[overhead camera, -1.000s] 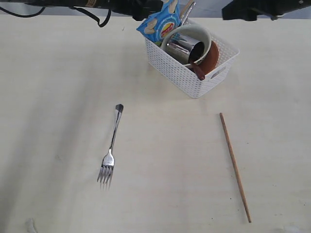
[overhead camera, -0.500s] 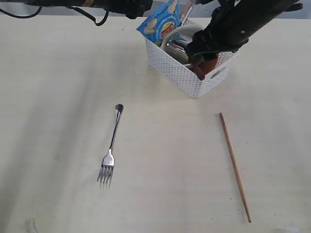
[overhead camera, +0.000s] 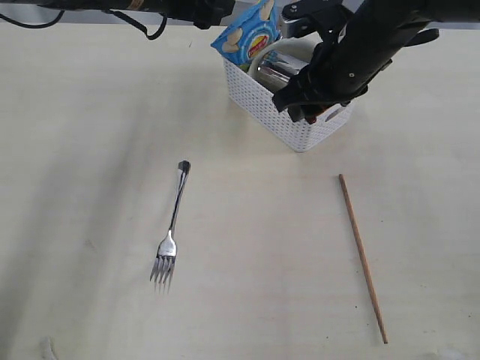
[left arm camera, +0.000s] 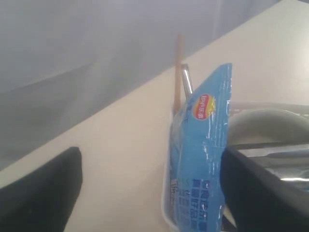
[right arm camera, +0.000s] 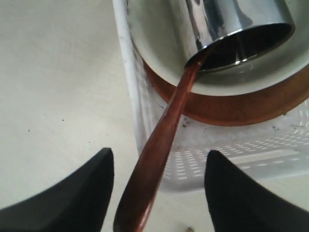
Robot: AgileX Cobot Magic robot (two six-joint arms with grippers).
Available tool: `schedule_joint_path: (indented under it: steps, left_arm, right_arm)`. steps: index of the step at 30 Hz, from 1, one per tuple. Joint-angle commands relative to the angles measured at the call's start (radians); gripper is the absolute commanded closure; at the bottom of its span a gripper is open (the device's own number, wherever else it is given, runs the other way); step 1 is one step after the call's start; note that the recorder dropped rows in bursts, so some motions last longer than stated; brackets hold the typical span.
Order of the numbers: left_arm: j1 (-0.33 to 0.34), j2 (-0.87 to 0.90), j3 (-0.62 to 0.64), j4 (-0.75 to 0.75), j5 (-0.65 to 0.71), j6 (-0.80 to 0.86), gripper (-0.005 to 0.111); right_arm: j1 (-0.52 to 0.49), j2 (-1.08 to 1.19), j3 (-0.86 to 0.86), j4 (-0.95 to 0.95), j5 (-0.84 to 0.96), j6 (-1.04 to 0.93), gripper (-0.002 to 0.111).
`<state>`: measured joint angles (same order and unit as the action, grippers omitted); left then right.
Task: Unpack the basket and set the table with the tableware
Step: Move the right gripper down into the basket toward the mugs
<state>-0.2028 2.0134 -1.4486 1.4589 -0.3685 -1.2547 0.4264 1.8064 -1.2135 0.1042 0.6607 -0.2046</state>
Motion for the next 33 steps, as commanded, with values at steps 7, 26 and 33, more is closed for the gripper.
schedule_joint_path:
  steps: [7, 26, 33]
  left_arm:
    - [0.001, 0.000, -0.008, -0.006, 0.005, -0.010, 0.034]
    - [0.001, 0.000, -0.008, -0.006, 0.002, -0.009, 0.034]
    - [0.001, 0.000, -0.008, -0.006, 0.002, -0.007, 0.034]
  right_arm:
    - [0.000, 0.010, -0.006, -0.011, -0.022, 0.048, 0.068]
    - [0.000, -0.038, -0.006, -0.060, 0.058, 0.139, 0.106]
    - [0.000, -0.137, -0.006, -0.112, 0.172, 0.193, 0.106]
